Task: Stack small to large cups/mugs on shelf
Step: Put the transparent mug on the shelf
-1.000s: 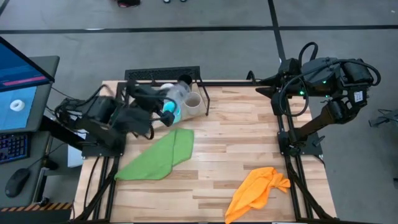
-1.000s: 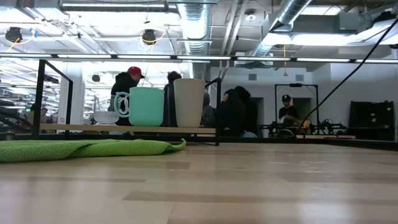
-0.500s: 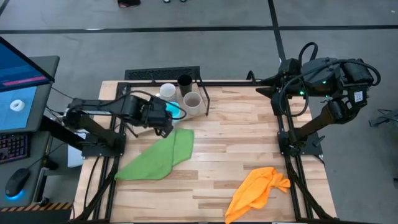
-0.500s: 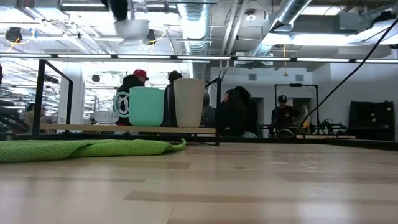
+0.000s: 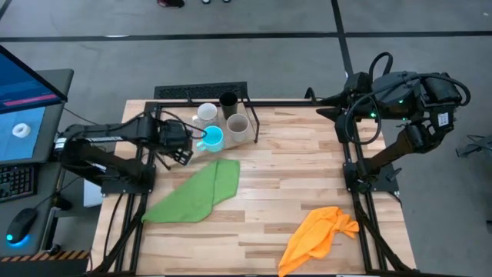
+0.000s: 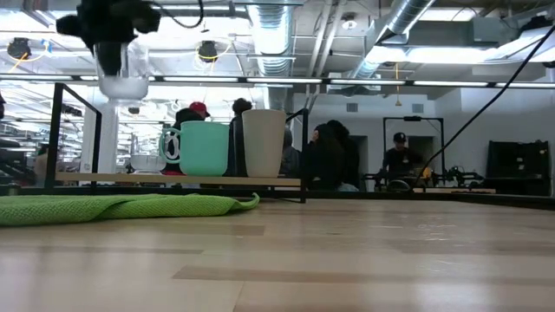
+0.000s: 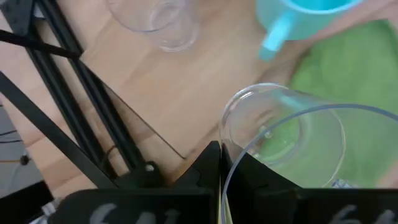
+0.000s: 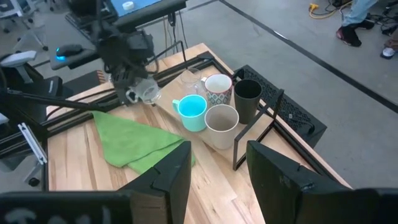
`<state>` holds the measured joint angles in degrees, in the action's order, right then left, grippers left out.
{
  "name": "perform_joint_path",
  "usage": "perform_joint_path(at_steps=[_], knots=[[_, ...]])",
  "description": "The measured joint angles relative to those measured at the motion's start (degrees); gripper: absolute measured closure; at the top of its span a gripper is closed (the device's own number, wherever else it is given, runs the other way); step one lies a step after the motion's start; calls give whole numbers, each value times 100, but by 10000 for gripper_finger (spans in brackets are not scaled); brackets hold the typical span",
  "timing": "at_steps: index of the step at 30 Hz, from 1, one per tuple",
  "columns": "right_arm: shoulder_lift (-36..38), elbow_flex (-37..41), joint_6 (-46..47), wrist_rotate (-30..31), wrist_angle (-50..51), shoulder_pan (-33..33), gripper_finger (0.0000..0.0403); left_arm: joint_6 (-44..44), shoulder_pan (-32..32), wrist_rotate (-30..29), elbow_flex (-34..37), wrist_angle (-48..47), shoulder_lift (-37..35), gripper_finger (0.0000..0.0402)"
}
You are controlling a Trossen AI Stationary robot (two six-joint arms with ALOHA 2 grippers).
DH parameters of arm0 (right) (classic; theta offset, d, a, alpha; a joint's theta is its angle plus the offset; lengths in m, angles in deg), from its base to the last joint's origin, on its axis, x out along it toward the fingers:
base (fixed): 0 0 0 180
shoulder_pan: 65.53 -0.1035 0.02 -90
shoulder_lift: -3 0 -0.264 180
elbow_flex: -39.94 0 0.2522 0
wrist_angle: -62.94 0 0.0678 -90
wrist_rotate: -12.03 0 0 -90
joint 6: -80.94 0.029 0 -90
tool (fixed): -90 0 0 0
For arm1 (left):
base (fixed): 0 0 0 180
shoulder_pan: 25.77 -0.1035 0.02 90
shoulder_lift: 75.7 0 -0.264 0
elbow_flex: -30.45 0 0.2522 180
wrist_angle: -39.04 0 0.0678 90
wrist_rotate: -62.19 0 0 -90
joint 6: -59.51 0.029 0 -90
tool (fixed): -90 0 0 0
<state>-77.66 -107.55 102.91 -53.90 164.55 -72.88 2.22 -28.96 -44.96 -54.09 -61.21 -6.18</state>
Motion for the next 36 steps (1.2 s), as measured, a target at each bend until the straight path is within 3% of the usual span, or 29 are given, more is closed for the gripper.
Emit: perform_joint_path(at_steps=[7,11,23,36], knots=[[0,0,-11,9,-2,0,227,1801,-915,393,469,510,-72,401],[0,0,-11,11,-2,0,227,2394,-1347,491,584,855,25,401],[0,0,-106,10,7,0,227,3033,-2183,744,979,1227,97,402],[0,0,-164,9,7,2,227,3411,-2559,916,1209,1621,119,401]])
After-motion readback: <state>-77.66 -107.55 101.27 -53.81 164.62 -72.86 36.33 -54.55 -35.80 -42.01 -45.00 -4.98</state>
